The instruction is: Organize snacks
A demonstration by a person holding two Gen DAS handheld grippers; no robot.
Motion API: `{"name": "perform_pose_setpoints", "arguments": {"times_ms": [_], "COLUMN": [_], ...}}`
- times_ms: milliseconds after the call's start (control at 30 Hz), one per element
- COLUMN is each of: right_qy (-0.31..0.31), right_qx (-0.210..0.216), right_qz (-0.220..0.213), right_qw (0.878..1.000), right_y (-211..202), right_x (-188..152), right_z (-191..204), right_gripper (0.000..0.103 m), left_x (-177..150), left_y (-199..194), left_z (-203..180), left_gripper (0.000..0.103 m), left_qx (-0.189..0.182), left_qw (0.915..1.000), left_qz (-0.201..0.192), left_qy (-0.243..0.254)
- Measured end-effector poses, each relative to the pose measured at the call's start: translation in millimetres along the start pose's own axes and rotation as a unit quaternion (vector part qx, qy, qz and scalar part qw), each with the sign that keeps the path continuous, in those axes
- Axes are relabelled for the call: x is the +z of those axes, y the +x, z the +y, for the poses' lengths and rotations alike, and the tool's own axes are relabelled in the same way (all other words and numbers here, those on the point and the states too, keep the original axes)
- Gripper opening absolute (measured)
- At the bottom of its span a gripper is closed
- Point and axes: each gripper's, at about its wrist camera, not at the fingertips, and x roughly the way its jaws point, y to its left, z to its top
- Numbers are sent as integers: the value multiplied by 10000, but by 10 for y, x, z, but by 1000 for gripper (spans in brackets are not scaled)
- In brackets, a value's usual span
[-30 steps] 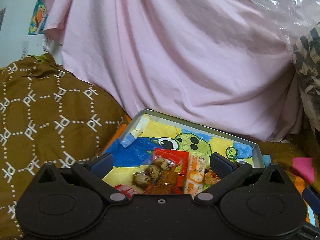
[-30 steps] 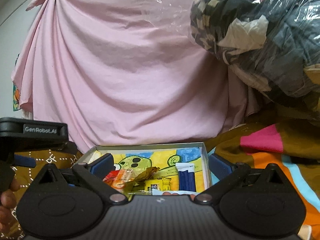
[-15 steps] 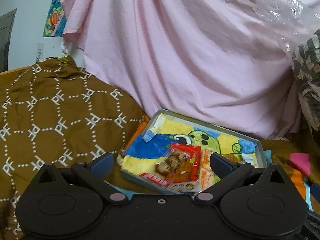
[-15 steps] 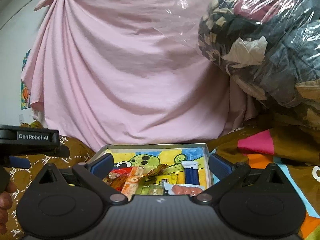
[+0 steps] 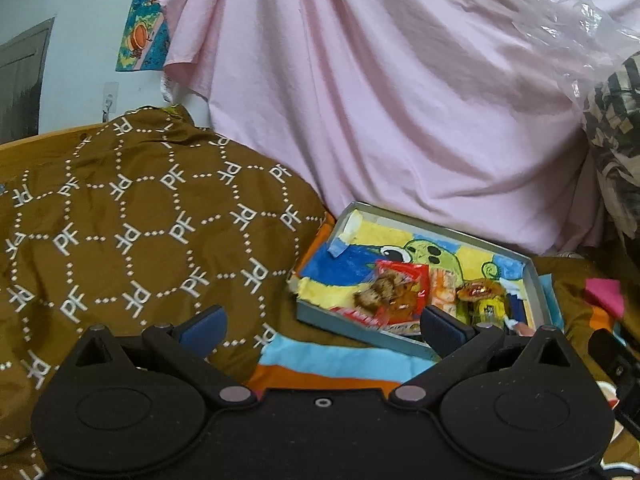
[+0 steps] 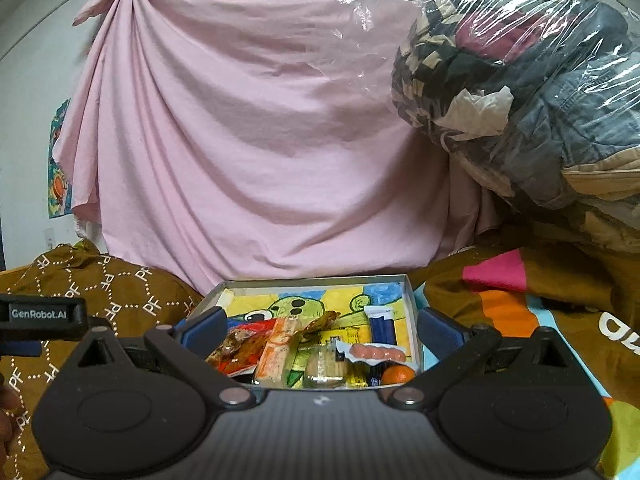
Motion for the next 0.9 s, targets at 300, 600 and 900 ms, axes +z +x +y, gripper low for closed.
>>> {"name": "perform_pose_setpoints", "arguments": {"times_ms": [300, 600, 900], "right_qy": [-98, -237, -387], "right_qx": [-27, -85, -53], "right_qz": [0, 17, 94], "right_qw": [9999, 9997, 9992], "right_y": [-234, -480, -663], "right_x": [-82, -262, -390], "right_z": [112, 233, 333], "right_gripper": [103, 103, 103], "left_x": [-168, -420, -691], "left_y": [-231, -461, -623], "left_z": [132, 227, 289], "left_gripper": [102, 102, 102], "left_qx": [-7, -31, 0], "left_qw": [10000, 9993, 9967], "left_qz": [-58, -211, -348], "left_qy": [40, 307, 735]}}
